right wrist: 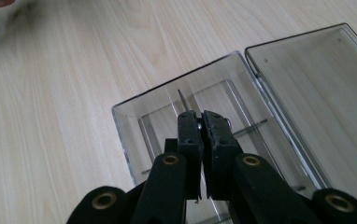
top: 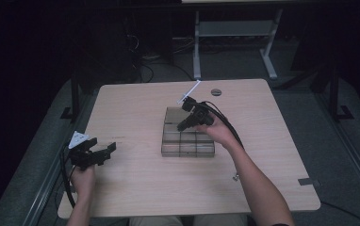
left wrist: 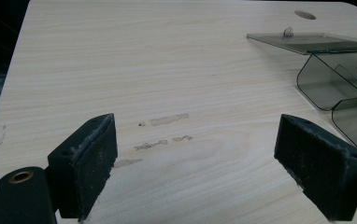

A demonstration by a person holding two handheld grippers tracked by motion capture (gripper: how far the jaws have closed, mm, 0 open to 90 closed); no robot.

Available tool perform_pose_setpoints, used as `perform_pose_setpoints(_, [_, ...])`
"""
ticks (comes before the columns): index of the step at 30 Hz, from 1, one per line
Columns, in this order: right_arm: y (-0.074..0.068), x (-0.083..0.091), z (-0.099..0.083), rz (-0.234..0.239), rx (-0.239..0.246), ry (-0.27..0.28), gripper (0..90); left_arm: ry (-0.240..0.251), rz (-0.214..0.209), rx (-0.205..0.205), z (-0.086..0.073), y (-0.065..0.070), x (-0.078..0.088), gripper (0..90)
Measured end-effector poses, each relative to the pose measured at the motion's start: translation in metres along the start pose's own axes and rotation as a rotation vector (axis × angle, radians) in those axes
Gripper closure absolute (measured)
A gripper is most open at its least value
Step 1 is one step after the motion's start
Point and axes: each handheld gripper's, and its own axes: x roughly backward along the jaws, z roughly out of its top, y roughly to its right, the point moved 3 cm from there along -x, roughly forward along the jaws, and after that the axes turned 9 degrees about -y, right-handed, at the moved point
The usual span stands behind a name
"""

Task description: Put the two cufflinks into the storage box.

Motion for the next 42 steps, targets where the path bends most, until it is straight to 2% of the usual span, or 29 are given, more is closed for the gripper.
perform_pose_setpoints(4, [0.0,-0.007,0.008,0.006,0.009,-0.009,86.0,-0.001,0.002,0.004,0.0,-0.001,0.001,12.9])
perform_pose_setpoints(11, [0.003,-0.016,0.016,0.015,-0.003,-0.017,86.1,-0.001,-0.001,0.002,0.0,0.0,0.001,12.9])
perform_pose_setpoints(18, [0.009,-0.028,0.017,0.026,-0.02,-0.039,86.0,0.0,-0.002,0.004,0.0,0.0,0.0,12.9])
perform_pose_setpoints(27, [0.015,-0.038,0.019,0.035,-0.038,-0.042,86.0,0.0,-0.001,0.006,0.0,-0.001,0.001,12.9])
perform_pose_setpoints(37, [0.019,-0.055,0.018,0.037,-0.049,-0.088,85.9,0.003,-0.001,0.005,0.0,-0.001,0.001,12.9])
perform_pose_setpoints(42, [0.024,-0.061,0.016,0.045,-0.07,-0.1,85.8,0.007,-0.003,0.009,0.0,-0.001,0.001,12.9])
